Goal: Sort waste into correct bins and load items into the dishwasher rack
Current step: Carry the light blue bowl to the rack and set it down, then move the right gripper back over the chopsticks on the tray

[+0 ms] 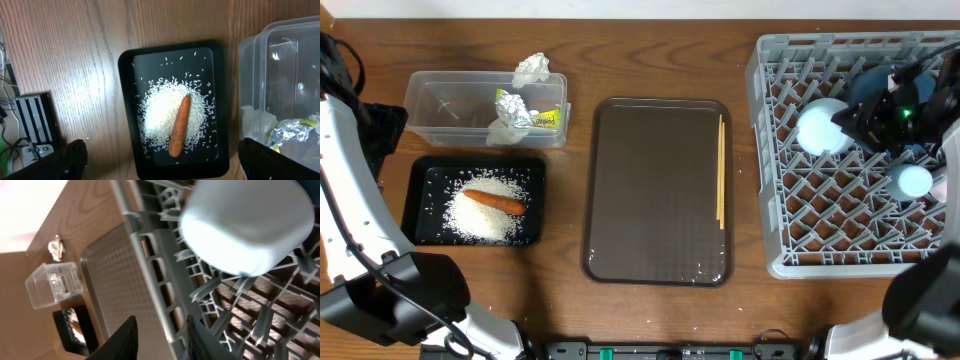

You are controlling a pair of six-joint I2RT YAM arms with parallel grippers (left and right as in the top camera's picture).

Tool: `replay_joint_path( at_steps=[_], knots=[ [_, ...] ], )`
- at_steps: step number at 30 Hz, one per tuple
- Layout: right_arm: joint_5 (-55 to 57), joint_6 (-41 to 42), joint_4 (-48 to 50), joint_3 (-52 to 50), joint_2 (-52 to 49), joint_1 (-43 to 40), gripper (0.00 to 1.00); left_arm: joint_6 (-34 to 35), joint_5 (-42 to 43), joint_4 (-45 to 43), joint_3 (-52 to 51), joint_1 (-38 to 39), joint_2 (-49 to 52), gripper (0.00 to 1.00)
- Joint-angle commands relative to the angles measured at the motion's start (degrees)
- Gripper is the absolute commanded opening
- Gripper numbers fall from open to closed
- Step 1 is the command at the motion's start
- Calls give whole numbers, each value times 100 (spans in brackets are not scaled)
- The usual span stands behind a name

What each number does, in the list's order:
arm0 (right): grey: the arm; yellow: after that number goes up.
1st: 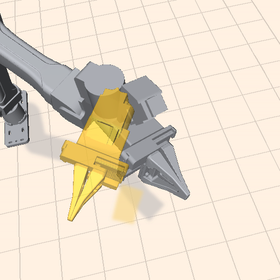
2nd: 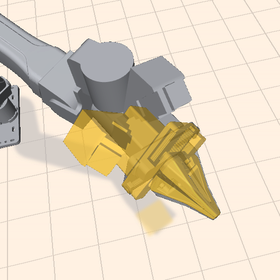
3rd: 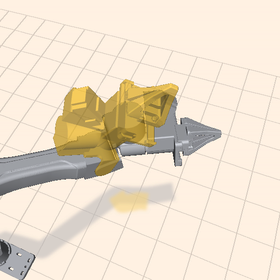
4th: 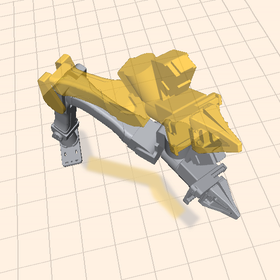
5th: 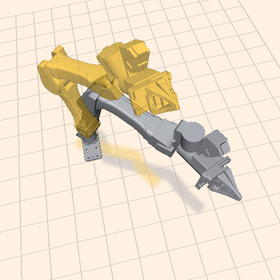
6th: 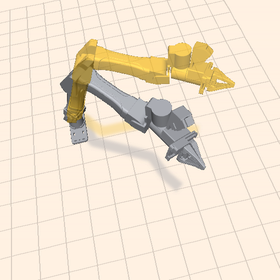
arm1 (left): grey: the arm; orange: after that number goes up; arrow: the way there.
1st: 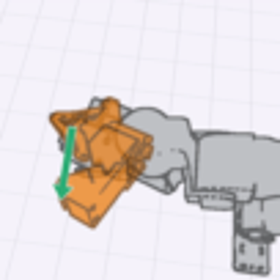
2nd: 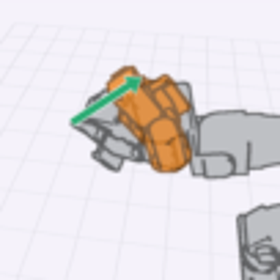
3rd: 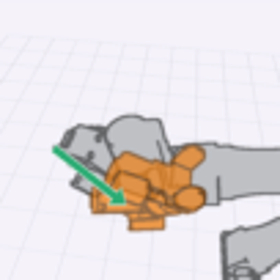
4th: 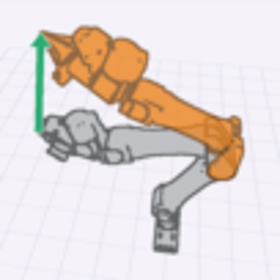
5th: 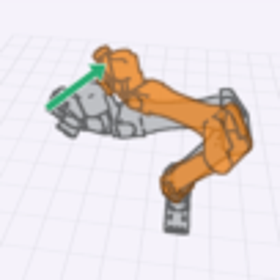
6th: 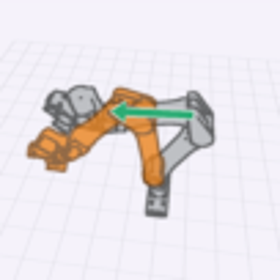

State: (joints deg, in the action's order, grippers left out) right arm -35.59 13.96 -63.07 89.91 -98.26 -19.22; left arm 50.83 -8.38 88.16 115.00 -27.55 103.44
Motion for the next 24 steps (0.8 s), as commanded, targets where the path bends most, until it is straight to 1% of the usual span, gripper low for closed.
replay_joint_path(
  at_steps=[1, 3, 7, 8, 9, 13, 15, 20, 24],
  knots=[
    [306, -251, -35, -7, 702, 420, 35, 31, -114, 28, 37, -20, -4, 98],
    [544, -293, -50, -7, 984, 741, 39, 31, -114, 28, 37, -17, -4, 98],
    [1132, -289, -52, -7, 1364, 1600, 39, 31, -114, 28, 37, -17, -4, 98],
    [1467, -284, -42, -7, 1414, 2111, 45, 31, -114, 28, 37, -20, -4, 98],
    [1628, -273, -42, -9, 1410, 2347, 49, 31, -114, 26, 37, -17, -4, 98],
    [2841, 245, 9, -109, 1248, 3224, 59, 31, -114, 28, 37, -17, -4, 98],
    [3401, 555, 114, -203, 1071, 3567, 62, 31, -114, 28, 37, -17, -4, 98],
    [3558, 706, 498, -385, 457, 4068, 55, 31, -114, 28, 37, -17, -4, 98],
    [3550, 938, 719, -404, -173, 4227, 42, 31, -114, 26, 37, -17, -4, 98]
  ],
)
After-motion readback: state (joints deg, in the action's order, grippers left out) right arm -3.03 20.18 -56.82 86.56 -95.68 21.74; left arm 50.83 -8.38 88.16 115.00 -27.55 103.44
